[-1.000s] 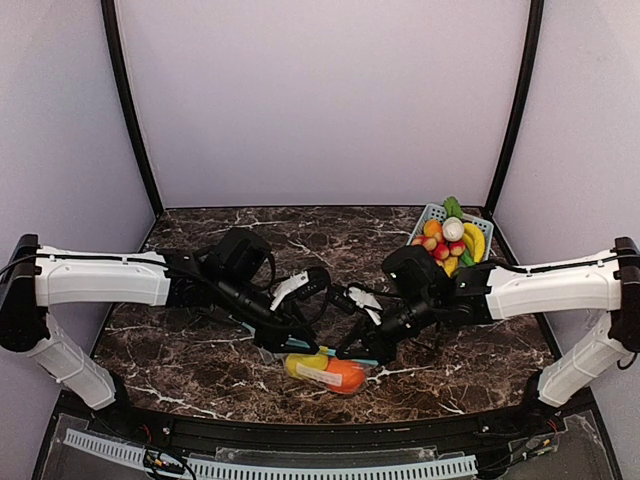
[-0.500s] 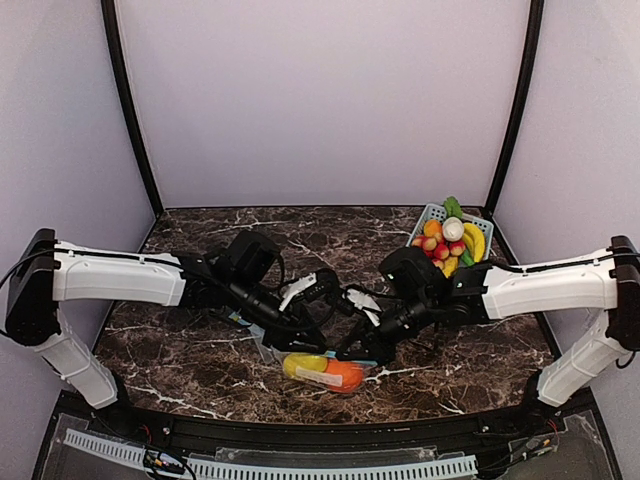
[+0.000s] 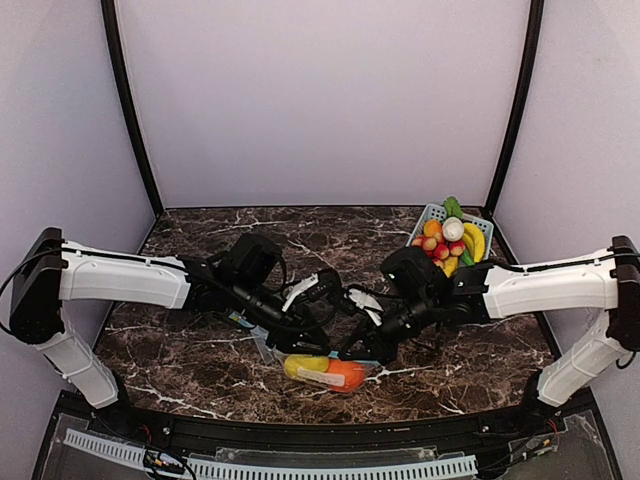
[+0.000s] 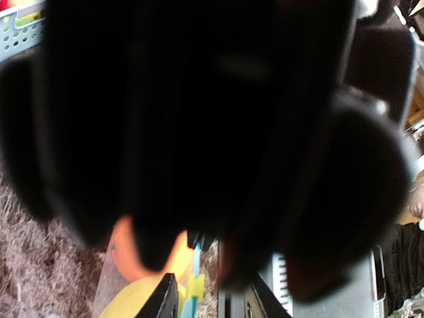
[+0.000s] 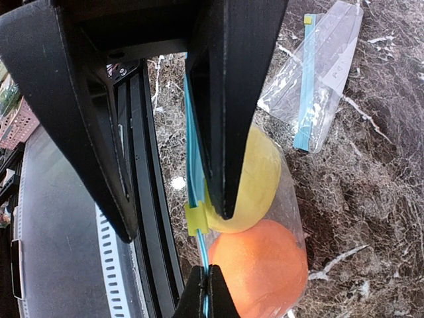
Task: Place the food in the zip-top bag and seal the zipper
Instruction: Hold the zipper from the zipper food storage bag.
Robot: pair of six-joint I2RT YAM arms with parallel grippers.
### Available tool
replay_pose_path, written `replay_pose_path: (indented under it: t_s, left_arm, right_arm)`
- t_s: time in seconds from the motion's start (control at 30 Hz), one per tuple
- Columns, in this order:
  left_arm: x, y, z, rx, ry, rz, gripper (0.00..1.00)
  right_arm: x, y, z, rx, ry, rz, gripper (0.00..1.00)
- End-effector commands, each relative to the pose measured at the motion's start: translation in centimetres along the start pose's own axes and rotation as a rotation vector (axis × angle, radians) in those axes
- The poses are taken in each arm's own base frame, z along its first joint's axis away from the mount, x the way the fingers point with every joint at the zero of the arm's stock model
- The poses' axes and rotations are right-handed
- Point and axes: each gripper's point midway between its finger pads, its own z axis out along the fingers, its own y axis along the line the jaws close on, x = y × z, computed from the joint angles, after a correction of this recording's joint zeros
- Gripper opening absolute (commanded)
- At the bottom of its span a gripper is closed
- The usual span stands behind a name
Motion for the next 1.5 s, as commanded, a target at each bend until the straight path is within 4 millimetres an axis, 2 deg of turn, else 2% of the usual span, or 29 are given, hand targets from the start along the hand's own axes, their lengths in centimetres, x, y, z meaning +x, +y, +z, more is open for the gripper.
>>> replay_pose_path:
  t_s: [0.0, 0.23, 0.4, 0.63, 0.73, 0.83, 0.93, 1.23, 1.33, 1.47]
  left_arm:
    - [0.5, -1.4, 0.9, 0.079, -0.019, -0.04, 0.37]
    - [-0.4, -2.0, 0.5, 0.116, -0.078, -0.06, 0.42]
    - [-0.8, -1.6, 0.0, 0.133, -0.102, -0.099, 0.44]
    - [0.0, -1.3, 0.3, 0.137, -0.066, -0.125, 0.44]
    - [0.7, -0.7, 0.3, 0.119, -0.043, -0.16, 0.47]
    - [0.3, -0.4, 0.1, 0.122, -0.055, -0.175, 0.52]
    - [0.1, -0.2, 0.1, 0.116, -0.06, -0.177, 0.52]
    - [-0.3, -0.5, -0.1, 0.131, -0.068, -0.171, 0.27]
    - [-0.3, -0.5, -0.2, 0.134, -0.069, -0.171, 0.21]
    - [-0.2, -0.4, -0.2, 0.133, -0.065, -0.174, 0.07]
  right_arm:
    - [-3.2, 1.0, -1.1, -0.011, -0.128, -0.071, 0.0]
    - [-3.2, 1.3, -1.8, -0.01, -0.155, -0.071, 0.0]
    - [-3.2, 1.4, -2.0, -0.01, -0.16, -0.071, 0.0]
    - [-3.3, 1.3, -2.1, -0.001, -0.163, -0.07, 0.0]
    - [-3.3, 1.5, -2.2, -0.002, -0.167, -0.073, 0.0]
    - [-3.3, 1.4, -2.2, -0.001, -0.165, -0.073, 0.0]
    - [-3.3, 1.4, -2.1, -0.002, -0.162, -0.071, 0.0]
    - [-3.1, 1.2, -1.7, -0.007, -0.144, -0.066, 0.0]
    - [-3.1, 1.1, -1.6, -0.003, -0.142, -0.066, 0.0]
    - [-2.9, 0.5, -1.6, 0.032, -0.134, -0.055, 0.0]
